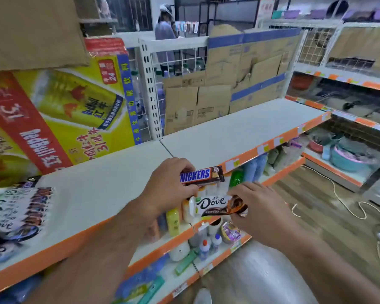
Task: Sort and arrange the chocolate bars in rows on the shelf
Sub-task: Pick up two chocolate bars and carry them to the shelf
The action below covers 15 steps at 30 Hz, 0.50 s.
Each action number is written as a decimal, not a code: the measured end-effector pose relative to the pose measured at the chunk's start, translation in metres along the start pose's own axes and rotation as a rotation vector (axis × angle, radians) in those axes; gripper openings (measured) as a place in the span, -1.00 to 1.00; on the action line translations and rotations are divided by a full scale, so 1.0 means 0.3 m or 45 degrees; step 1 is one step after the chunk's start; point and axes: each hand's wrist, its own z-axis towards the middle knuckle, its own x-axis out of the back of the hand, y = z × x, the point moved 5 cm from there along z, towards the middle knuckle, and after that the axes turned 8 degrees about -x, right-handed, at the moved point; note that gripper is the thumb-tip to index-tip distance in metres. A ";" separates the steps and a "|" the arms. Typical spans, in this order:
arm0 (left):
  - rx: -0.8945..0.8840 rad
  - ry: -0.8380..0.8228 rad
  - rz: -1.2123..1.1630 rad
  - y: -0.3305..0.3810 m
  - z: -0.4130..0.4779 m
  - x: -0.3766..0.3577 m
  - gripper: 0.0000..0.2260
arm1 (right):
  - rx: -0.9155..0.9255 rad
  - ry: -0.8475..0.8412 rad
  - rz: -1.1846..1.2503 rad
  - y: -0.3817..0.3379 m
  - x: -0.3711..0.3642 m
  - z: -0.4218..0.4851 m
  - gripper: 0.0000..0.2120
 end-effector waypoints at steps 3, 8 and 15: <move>-0.065 -0.013 -0.072 0.023 0.178 -0.107 -0.70 | -0.072 0.011 -0.057 0.149 -0.005 0.091 -0.68; -0.145 -0.033 -0.206 0.046 0.499 -0.266 -0.69 | -0.167 0.046 -0.070 0.390 0.019 0.269 -0.66; -0.253 -0.050 -0.296 0.089 0.850 -0.436 -0.68 | -0.281 0.099 -0.088 0.676 0.044 0.469 -0.68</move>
